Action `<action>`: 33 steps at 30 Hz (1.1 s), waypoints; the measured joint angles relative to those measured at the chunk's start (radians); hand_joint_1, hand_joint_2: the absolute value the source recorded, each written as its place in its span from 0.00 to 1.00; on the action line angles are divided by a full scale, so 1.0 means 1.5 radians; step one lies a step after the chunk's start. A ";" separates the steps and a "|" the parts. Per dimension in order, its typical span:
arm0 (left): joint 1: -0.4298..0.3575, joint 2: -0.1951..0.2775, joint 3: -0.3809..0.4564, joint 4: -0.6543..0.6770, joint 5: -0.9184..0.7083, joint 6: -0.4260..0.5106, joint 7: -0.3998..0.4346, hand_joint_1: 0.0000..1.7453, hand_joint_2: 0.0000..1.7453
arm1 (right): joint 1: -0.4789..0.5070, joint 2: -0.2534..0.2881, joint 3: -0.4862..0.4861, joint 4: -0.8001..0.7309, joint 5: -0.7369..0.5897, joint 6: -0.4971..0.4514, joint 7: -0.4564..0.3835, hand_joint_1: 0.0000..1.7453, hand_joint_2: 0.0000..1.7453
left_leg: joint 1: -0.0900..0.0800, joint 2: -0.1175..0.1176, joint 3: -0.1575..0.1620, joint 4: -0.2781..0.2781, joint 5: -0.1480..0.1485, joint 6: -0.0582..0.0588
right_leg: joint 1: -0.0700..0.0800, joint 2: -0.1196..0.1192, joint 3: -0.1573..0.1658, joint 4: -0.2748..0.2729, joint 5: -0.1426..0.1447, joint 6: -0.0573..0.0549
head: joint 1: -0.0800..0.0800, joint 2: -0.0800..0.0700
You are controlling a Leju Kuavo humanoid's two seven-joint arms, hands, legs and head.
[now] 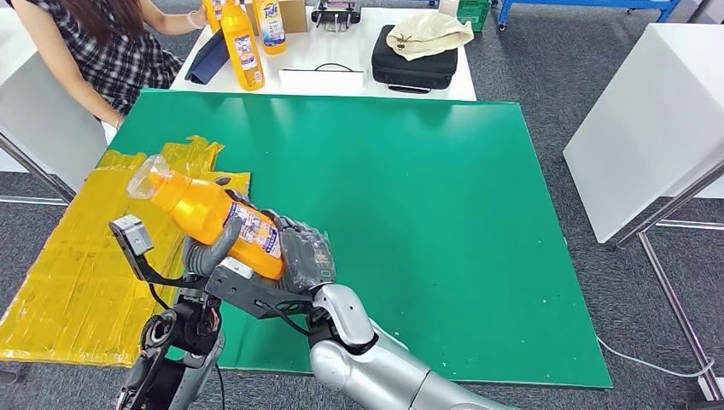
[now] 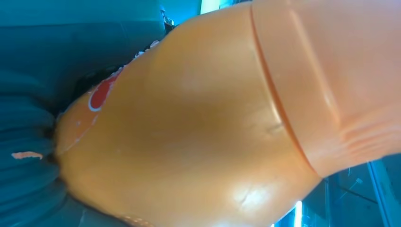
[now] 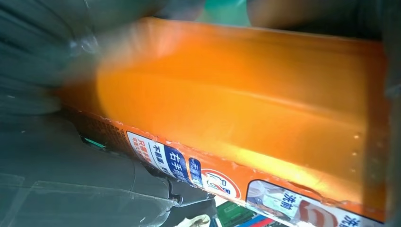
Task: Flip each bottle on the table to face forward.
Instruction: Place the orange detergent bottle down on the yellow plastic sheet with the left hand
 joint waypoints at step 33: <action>-0.048 0.032 0.044 -0.034 -0.605 0.401 -0.046 1.00 1.00 | 0.232 -0.048 -0.385 -0.452 0.189 0.008 -0.107 0.00 0.00 | 0.000 -0.001 -0.001 0.000 0.000 0.000 | 0.000 -0.001 0.000 0.000 0.000 0.000 | 0.000 0.000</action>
